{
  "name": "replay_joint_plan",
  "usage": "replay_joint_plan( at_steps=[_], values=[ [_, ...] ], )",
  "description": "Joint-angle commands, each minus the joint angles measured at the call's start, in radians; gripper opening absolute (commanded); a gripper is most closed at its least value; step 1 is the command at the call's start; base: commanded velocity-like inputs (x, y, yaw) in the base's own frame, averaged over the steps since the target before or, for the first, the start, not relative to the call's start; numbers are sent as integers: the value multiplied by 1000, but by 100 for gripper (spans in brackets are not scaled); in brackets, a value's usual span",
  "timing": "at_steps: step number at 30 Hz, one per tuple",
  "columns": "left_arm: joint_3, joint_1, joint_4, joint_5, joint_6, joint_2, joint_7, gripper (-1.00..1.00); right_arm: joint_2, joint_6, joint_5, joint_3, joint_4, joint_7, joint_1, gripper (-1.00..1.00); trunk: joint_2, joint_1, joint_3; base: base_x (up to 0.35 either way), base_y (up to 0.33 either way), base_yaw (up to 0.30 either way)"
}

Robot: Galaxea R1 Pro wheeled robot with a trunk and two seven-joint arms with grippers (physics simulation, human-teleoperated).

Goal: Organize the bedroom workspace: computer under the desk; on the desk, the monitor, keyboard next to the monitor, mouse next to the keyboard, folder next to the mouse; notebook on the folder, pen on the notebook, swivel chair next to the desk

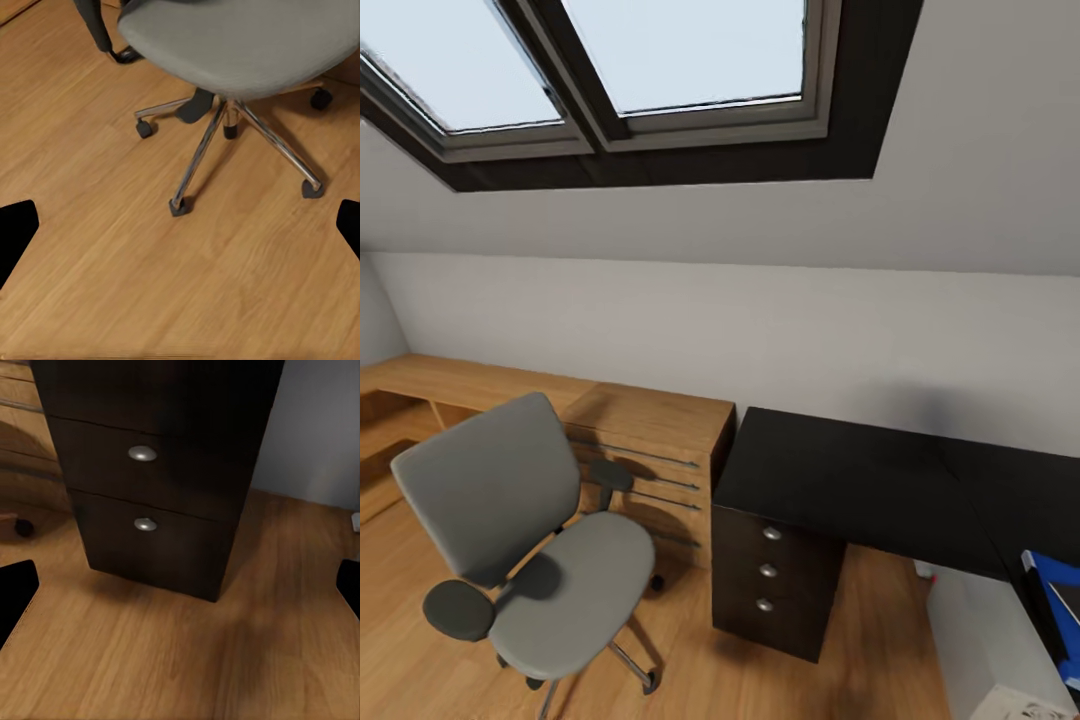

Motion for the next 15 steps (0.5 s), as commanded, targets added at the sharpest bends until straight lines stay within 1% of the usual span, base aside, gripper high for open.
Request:
replay_joint_plan(
  at_steps=[1, 3, 9, 12, 15],
  values=[
    [-8, -1, 0, 0, 0, 0, 10, 100, 1, -3, -5, 9, 2, -4, -1, 100, -1, 0, -2, 0, 0, 286],
    [-8, -1, 0, 0, 2, 0, 10, 100, 0, -3, -5, 9, 2, -4, -2, 100, -1, 0, -2, -51, 0, 286],
    [-9, -1, 1, 0, 20, 0, 10, 100, 3, -3, -3, 12, 2, -3, -1, 100, -1, 0, -2, -318, -6, 286],
    [-9, -1, 1, 1, 23, 0, 10, 100, 3, -3, -2, 13, 2, -2, -1, 100, -1, 0, -2, -295, -92, 286],
    [-9, -1, 1, 2, 24, 0, 10, 100, 4, 0, -2, 13, 2, -2, -1, 100, -1, 0, -2, -223, -130, 286]
  ],
)
